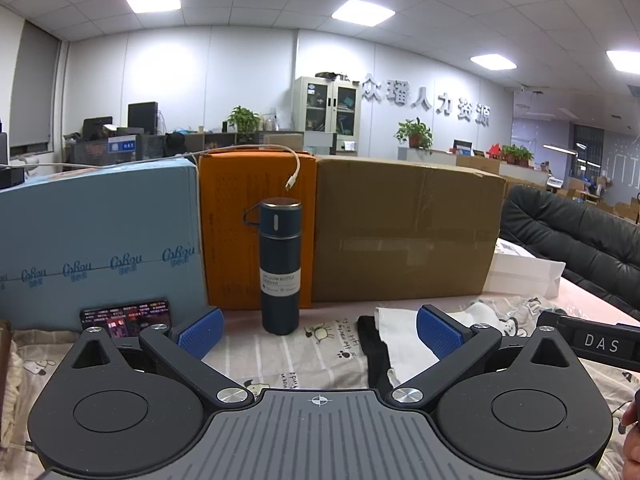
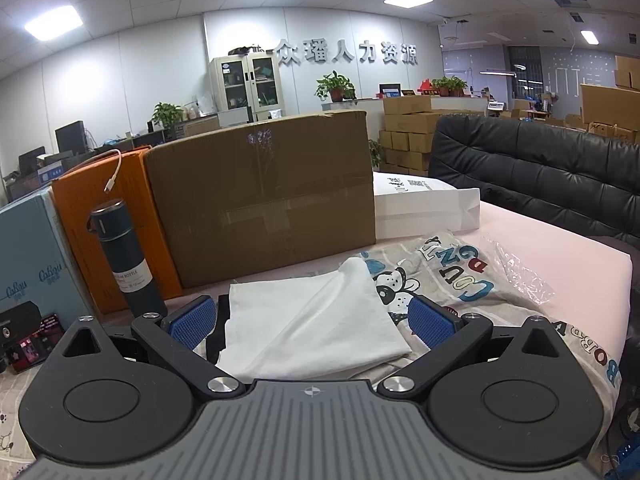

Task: Fold clothes

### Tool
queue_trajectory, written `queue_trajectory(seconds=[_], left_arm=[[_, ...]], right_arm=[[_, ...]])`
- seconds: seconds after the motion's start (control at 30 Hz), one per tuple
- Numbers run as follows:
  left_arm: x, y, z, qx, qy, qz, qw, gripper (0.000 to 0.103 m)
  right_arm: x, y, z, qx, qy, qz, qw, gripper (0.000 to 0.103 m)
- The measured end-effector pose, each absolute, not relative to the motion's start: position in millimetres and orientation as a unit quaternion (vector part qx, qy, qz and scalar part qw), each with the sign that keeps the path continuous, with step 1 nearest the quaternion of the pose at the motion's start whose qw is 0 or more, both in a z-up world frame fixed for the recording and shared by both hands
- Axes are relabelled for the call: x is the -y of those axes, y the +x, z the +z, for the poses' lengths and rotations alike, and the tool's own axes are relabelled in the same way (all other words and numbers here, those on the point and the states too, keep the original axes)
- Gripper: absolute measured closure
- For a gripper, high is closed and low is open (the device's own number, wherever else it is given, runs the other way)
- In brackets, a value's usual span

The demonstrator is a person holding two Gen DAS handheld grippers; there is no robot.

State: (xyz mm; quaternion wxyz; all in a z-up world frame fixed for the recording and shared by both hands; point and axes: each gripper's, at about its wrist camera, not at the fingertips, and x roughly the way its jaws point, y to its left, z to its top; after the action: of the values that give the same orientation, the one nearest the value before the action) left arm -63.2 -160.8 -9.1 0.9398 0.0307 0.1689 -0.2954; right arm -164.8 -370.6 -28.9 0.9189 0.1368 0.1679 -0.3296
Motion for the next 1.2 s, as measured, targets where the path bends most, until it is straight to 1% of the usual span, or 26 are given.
queue_trajectory(seconds=[0.3, 1.2], left_arm=[[163, -64, -10, -0.173, 0.032, -0.299, 0.938, 0.000], [160, -64, -9, -0.175, 0.032, -0.298, 0.938, 0.000]], right_arm=[[373, -161, -31, -0.187, 0.130, -0.335, 0.914, 0.000], [373, -154, -35, -0.196, 0.131, -0.327, 0.915, 0.000]])
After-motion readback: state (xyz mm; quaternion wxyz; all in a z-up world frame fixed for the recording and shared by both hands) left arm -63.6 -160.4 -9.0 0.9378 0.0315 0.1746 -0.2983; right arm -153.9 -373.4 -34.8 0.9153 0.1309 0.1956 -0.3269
